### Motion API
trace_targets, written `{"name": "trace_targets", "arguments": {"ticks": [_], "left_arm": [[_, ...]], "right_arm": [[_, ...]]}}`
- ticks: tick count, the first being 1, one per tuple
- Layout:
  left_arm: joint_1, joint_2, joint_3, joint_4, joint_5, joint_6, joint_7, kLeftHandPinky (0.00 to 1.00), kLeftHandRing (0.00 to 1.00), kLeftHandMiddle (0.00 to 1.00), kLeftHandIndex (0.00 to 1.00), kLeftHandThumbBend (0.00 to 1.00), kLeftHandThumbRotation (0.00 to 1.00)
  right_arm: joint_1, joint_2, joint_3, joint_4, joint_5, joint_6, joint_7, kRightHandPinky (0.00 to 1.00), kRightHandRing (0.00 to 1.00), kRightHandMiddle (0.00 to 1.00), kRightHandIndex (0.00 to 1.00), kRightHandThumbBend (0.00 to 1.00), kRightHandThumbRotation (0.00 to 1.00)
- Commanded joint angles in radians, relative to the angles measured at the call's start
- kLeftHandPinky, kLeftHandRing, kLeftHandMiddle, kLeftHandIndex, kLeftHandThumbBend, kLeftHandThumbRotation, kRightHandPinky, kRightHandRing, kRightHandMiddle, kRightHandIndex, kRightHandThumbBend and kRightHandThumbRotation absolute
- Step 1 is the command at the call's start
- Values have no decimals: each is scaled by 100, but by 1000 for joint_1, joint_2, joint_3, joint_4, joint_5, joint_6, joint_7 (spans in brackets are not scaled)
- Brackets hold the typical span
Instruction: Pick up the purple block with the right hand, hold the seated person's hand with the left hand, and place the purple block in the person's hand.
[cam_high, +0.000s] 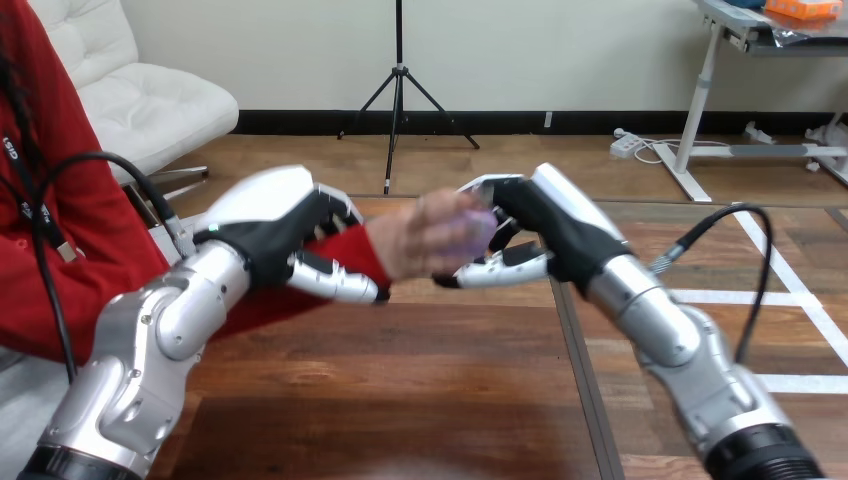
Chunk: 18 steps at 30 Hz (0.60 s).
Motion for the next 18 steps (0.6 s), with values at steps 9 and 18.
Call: {"name": "trace_targets", "arguments": {"ticks": [9, 18], "left_arm": [[-182, -29, 97, -122, -58, -123, 152, 50, 59, 62, 64, 67, 56], [-154, -17, 96, -101, -67, -163, 176, 49, 59, 63, 64, 68, 56]], "right_arm": [[4, -72, -16, -55, 39, -65, 51, 67, 74, 76, 77, 97, 55], [20, -90, -18, -41, 48, -81, 68, 71, 79, 82, 84, 100, 69]]}}
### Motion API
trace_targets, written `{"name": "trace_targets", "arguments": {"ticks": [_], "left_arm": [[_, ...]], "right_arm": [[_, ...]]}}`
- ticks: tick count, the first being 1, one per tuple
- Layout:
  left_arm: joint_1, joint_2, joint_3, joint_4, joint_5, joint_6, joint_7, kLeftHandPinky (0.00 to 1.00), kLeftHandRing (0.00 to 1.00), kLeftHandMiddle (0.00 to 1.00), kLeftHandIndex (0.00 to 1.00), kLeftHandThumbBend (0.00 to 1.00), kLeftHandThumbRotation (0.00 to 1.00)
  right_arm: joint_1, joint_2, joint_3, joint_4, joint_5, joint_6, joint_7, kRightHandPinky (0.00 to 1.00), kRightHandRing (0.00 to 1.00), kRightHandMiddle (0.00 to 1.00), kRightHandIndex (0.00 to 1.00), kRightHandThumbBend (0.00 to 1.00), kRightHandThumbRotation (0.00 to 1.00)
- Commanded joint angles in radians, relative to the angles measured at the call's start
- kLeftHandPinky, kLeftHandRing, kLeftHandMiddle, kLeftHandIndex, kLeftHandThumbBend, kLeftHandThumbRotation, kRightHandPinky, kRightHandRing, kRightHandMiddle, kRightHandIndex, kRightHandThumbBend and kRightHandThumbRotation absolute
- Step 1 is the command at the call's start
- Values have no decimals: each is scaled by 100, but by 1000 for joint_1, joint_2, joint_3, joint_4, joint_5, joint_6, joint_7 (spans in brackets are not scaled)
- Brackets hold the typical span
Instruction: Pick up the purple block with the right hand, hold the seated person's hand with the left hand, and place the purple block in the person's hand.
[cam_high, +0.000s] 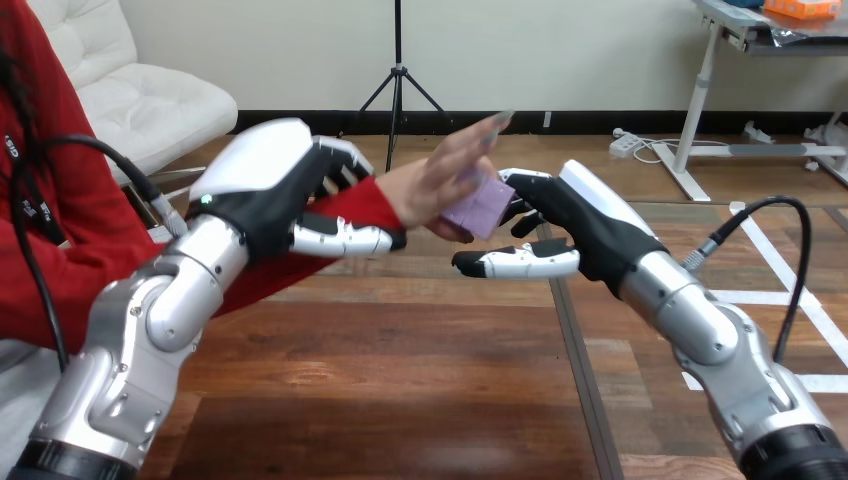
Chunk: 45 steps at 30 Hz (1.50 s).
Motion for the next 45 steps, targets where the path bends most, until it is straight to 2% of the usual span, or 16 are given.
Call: {"name": "trace_targets", "arguments": {"ticks": [1, 10, 17, 23, 28, 34, 38, 45], "left_arm": [[-138, -13, 53, -85, -31, -57, 66, 49, 59, 63, 64, 68, 56], [-92, -11, 54, -79, -46, -69, 70, 54, 68, 72, 69, 70, 55], [-47, -17, 58, -36, -63, -105, 113, 59, 73, 76, 72, 73, 56], [-4, -16, 53, 9, -66, -132, 155, 66, 76, 78, 76, 77, 56], [30, -12, 46, 38, -74, -138, 168, 74, 81, 82, 81, 79, 56], [74, -17, 40, 93, -79, -158, 202, 76, 84, 84, 84, 79, 55], [96, -16, 29, 154, -67, -184, 234, 75, 87, 86, 87, 79, 56], [115, -21, 15, 254, -60, -212, 271, 75, 92, 91, 94, 80, 63]], "right_arm": [[3, -17, -6, -33, 26, -35, 18, 71, 80, 82, 85, 100, 70], [23, -34, -8, -22, 33, -52, 23, 73, 83, 86, 89, 100, 77], [49, -36, -26, -20, 59, -56, 29, 76, 84, 87, 91, 100, 80], [74, -42, -37, -18, 79, -62, 24, 77, 85, 88, 93, 100, 81], [94, -47, -45, -18, 95, -67, 19, 79, 87, 89, 94, 100, 81], [126, -51, -62, -23, 121, -77, 11, 80, 87, 90, 94, 100, 81], [154, -48, -81, -28, 156, -87, 15, 80, 87, 90, 93, 100, 80], [194, -50, -101, -33, 193, -110, 22, 79, 87, 90, 94, 100, 79]]}}
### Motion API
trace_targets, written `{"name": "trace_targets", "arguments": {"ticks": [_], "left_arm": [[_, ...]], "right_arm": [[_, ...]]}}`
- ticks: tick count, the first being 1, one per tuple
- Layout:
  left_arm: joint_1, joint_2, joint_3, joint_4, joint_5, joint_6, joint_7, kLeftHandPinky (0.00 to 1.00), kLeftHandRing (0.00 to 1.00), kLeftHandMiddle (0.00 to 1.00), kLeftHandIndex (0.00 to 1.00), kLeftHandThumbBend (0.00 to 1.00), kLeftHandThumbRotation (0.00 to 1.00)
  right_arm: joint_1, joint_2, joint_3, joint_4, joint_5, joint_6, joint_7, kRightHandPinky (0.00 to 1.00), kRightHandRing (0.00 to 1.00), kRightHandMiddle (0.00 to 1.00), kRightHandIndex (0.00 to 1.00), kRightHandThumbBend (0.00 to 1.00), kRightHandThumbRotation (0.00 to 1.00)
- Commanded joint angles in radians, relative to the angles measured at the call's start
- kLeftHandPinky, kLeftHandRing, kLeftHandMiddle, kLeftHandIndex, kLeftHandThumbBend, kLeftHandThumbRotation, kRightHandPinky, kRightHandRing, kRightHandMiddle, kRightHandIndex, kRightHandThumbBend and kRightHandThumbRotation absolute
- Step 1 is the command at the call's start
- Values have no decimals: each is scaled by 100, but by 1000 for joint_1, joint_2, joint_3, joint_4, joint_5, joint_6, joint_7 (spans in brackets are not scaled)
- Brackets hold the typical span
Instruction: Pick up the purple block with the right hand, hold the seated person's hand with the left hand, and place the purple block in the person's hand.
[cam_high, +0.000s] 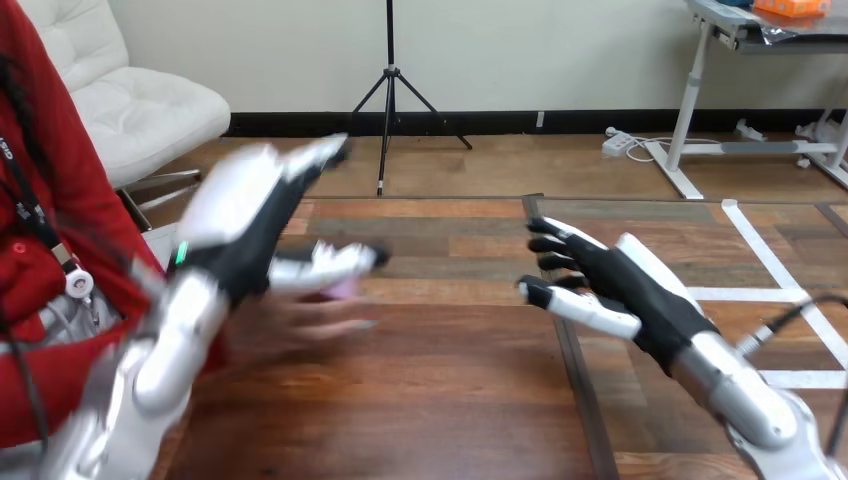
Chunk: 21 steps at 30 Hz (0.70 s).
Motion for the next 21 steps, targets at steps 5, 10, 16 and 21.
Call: {"name": "trace_targets", "arguments": {"ticks": [5, 10, 16, 21], "left_arm": [[14, -19, -5, 161, -14, -54, 56, 76, 94, 93, 97, 80, 66], [20, -34, 8, 218, -56, -81, 50, 76, 95, 94, 99, 81, 71], [33, -63, 43, 302, -169, -173, 30, 76, 94, 94, 100, 77, 75], [48, -92, 77, 382, -262, -307, 30, 77, 91, 91, 97, 69, 78]], "right_arm": [[21, -7, -53, -29, 50, -74, -11, 78, 87, 90, 94, 100, 80], [43, -4, -66, -21, 67, -91, -4, 78, 87, 90, 94, 100, 81], [74, -4, -75, -20, 81, -117, -9, 77, 86, 90, 94, 100, 83], [103, 5, -92, -14, 111, -145, -5, 75, 85, 89, 93, 100, 85]]}}
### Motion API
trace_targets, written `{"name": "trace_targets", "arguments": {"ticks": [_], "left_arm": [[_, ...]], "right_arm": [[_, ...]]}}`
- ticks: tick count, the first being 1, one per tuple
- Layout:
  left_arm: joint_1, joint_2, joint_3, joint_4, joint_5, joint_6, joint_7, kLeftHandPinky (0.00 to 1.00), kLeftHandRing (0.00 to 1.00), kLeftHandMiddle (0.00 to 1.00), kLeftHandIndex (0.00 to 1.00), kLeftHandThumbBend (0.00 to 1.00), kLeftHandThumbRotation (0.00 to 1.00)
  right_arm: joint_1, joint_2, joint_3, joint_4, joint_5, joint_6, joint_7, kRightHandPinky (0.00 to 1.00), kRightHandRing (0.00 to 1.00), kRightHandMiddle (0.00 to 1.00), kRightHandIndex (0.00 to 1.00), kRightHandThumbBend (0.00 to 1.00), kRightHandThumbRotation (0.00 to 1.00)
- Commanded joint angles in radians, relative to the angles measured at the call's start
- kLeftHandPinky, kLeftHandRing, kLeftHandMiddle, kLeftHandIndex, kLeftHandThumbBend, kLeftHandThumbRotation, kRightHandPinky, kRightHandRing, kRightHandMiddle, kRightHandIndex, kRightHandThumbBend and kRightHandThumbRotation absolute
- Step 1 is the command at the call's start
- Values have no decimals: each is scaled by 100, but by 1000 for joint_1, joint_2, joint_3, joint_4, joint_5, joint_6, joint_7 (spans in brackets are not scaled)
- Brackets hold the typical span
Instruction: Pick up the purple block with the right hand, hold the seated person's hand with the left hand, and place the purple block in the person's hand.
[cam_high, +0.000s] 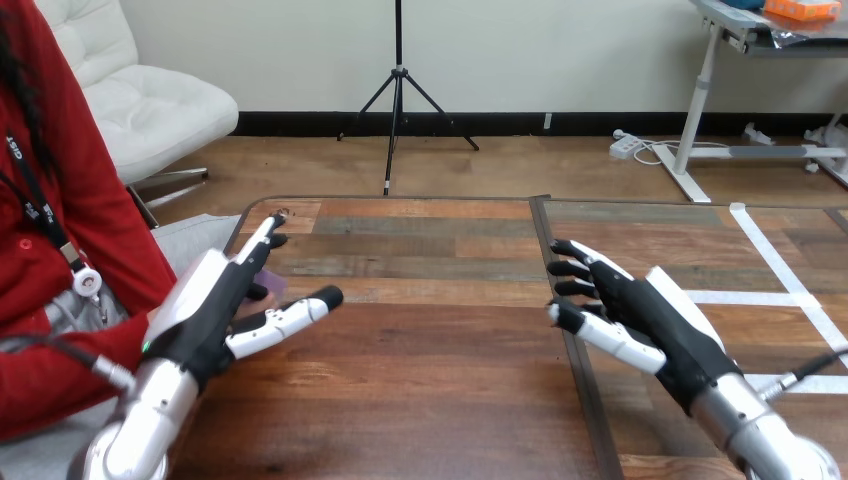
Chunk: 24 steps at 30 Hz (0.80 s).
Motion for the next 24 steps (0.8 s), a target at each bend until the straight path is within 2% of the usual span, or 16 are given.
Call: {"name": "trace_targets", "arguments": {"ticks": [1, 4, 7, 11, 19, 24], "left_arm": [[-32, -58, 34, 67, -81, -148, 0, 77, 90, 91, 96, 67, 78], [-25, -76, 52, 116, -121, -226, 7, 76, 86, 88, 93, 64, 79], [-18, -104, 80, 161, -184, -300, -11, 73, 82, 84, 87, 62, 78], [-9, -136, 112, 213, -274, -382, -62, 70, 79, 81, 82, 60, 75], [-10, -177, 153, 277, -359, -497, -113, 64, 71, 73, 72, 58, 73], [-11, -213, 173, 283, -418, -530, -162, 59, 67, 68, 67, 53, 72]], "right_arm": [[-9, 5, -47, -12, 47, -55, -5, 75, 85, 89, 93, 100, 85], [6, 12, -56, -1, 72, -81, -1, 74, 85, 88, 92, 100, 86], [21, 20, -66, 11, 89, -108, -7, 72, 83, 87, 91, 100, 89], [41, 44, -88, 39, 132, -157, -5, 72, 82, 85, 89, 100, 92], [51, 99, -122, 115, 217, -229, 14, 72, 79, 80, 83, 100, 98], [41, 148, -158, 178, 307, -265, 80, 73, 77, 78, 80, 100, 99]]}}
